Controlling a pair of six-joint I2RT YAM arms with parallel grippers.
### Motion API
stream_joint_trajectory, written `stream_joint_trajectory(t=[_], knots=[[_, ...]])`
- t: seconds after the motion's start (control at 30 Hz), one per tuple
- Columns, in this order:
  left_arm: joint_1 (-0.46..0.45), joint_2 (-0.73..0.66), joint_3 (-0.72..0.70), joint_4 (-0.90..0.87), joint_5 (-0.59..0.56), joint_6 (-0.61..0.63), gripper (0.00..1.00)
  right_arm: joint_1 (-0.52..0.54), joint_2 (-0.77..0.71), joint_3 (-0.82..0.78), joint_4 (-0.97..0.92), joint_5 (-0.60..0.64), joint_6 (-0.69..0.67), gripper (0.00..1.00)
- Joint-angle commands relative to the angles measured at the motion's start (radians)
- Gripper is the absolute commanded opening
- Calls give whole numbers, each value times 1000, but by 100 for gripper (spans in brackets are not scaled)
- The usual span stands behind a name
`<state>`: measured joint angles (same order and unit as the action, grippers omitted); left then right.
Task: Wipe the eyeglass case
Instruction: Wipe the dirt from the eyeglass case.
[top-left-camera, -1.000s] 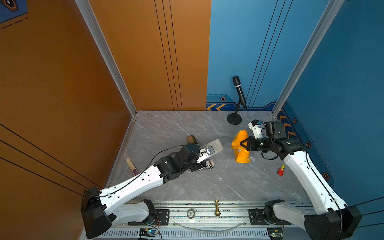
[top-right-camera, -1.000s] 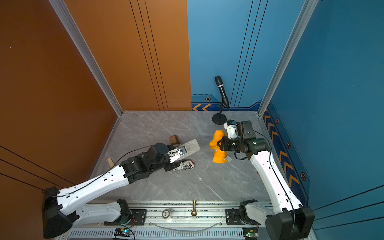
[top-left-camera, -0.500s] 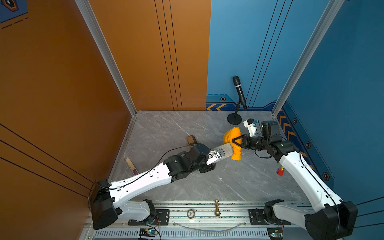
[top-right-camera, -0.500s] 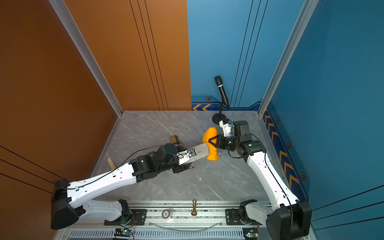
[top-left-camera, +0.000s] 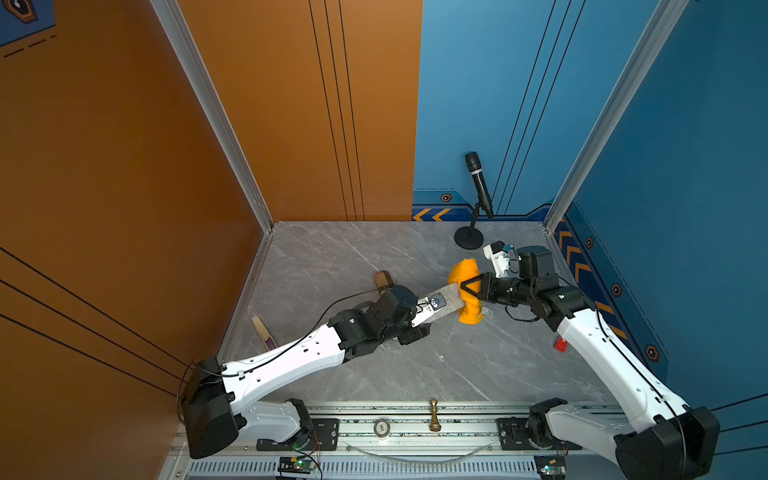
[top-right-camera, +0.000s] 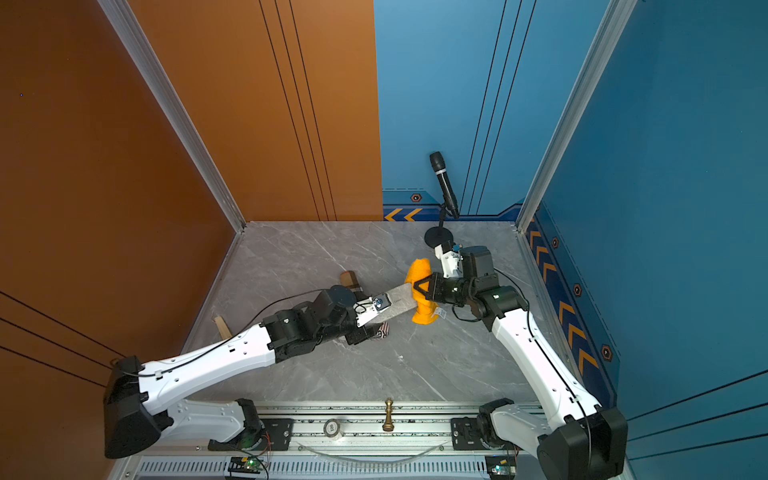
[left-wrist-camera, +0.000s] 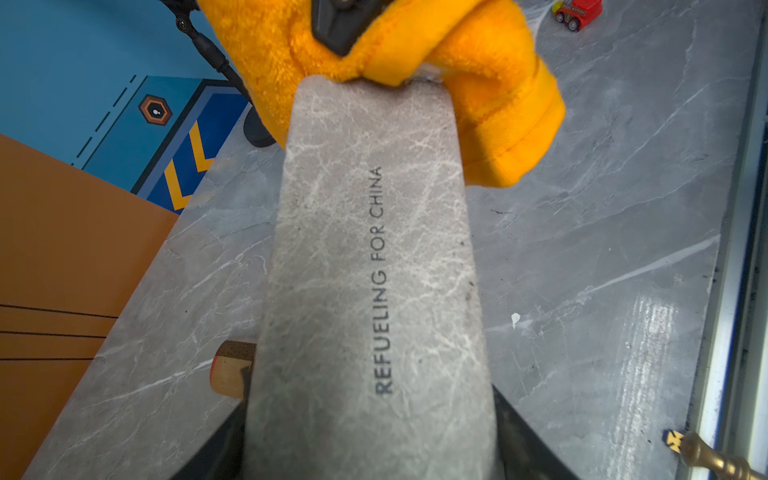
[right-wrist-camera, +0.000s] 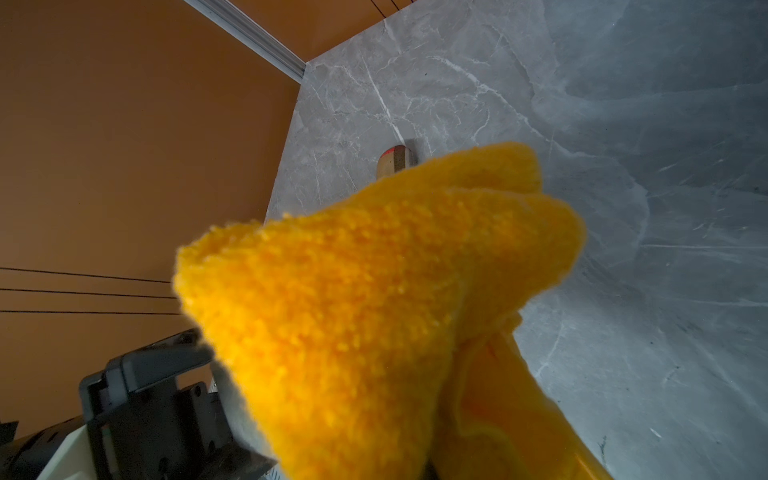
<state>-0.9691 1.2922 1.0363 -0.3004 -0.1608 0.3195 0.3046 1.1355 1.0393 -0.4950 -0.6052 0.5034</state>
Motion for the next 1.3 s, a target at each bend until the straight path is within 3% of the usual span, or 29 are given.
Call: stream_joint_trajectory(t=[0.0, 0.2, 0.5, 0.67, 0.83, 0.97, 1.1, 1.27], knots=[[29, -17, 24, 143, -19, -69, 24, 55, -6, -20, -46, -59, 17, 0], [53, -18, 29, 156, 38, -90, 24, 92, 2, -54, 3, -44, 41, 0], [-50, -42, 13, 75, 114, -69, 23, -47, 69, 27, 64, -147, 15, 0], [-86, -39, 27, 19, 99, -76, 23, -53, 133, 111, 62, -184, -15, 0], [-65, -73, 51, -7, 76, -115, 23, -47, 96, 80, 73, -225, -31, 0], [31, -111, 77, -6, 156, -264, 22, -86, 8, -6, 70, -231, -25, 0], [170, -167, 26, 131, 351, -520, 22, -166, -110, -108, 152, -257, 50, 0], [269, -156, 8, 295, 568, -793, 23, -98, -232, -176, 238, -162, 77, 0]])
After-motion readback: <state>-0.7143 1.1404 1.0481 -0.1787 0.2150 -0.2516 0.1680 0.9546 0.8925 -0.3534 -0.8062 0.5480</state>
